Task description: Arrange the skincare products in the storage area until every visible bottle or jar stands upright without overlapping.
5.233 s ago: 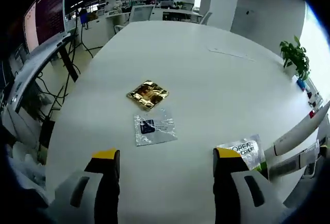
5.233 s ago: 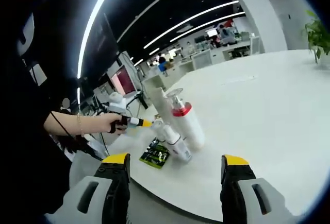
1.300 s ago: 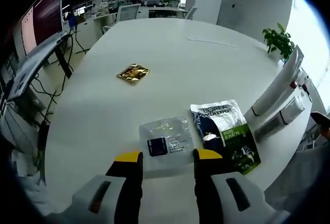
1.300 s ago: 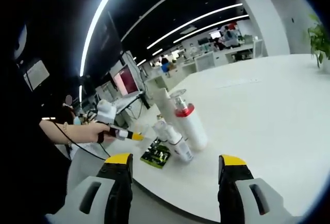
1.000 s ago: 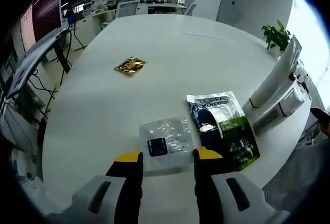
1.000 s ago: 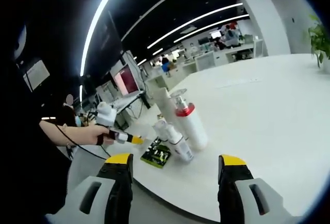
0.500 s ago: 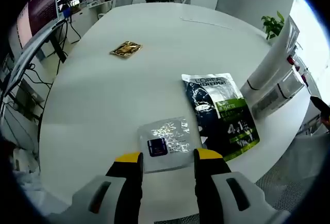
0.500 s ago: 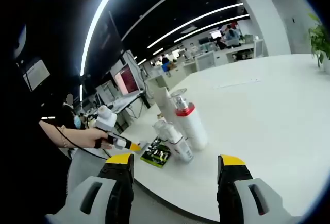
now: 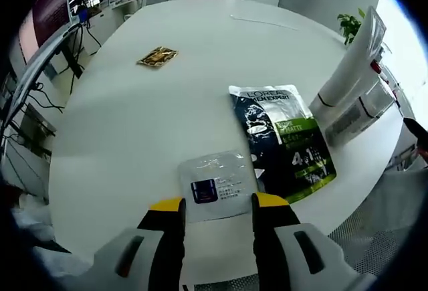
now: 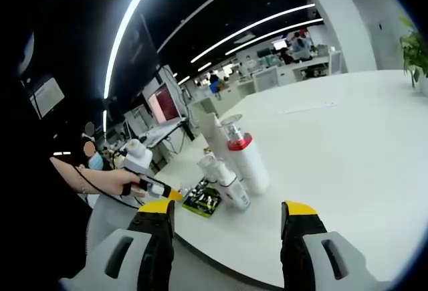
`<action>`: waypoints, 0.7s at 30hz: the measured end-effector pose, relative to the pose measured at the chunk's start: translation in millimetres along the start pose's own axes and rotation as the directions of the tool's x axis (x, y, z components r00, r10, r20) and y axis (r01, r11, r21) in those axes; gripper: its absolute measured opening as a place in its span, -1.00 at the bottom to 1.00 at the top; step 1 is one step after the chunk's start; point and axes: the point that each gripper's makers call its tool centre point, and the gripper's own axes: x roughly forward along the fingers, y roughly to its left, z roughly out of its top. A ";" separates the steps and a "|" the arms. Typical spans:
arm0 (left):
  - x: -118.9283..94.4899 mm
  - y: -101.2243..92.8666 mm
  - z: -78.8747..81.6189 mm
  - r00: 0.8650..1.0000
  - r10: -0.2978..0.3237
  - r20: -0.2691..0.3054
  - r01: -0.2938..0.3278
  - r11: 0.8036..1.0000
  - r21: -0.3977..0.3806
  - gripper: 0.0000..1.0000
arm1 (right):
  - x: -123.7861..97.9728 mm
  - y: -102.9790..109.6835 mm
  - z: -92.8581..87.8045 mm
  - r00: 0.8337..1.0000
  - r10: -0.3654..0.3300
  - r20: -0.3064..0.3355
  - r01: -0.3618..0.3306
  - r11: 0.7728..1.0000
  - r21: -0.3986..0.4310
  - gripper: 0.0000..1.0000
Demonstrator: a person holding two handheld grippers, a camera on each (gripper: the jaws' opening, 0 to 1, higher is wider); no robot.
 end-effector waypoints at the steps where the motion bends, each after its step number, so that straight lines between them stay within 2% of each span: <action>1: -0.2 -0.8 -0.2 1.000 0.001 0.000 -0.001 1.000 0.004 -0.27 | 0.1 0.2 -0.1 1.000 -0.001 -0.001 0.001 1.000 -0.001 0.31; 10: 2.5 2.7 0.1 1.000 0.011 0.002 -0.011 1.000 0.015 -0.23 | -0.2 -6.6 -1.6 1.000 -0.001 -0.002 0.001 1.000 0.000 0.30; 21: 4.0 3.9 -0.6 1.000 0.010 0.000 -0.010 1.000 0.007 -0.19 | -0.1 -5.2 -2.0 1.000 -0.002 -0.003 0.002 1.000 0.001 0.30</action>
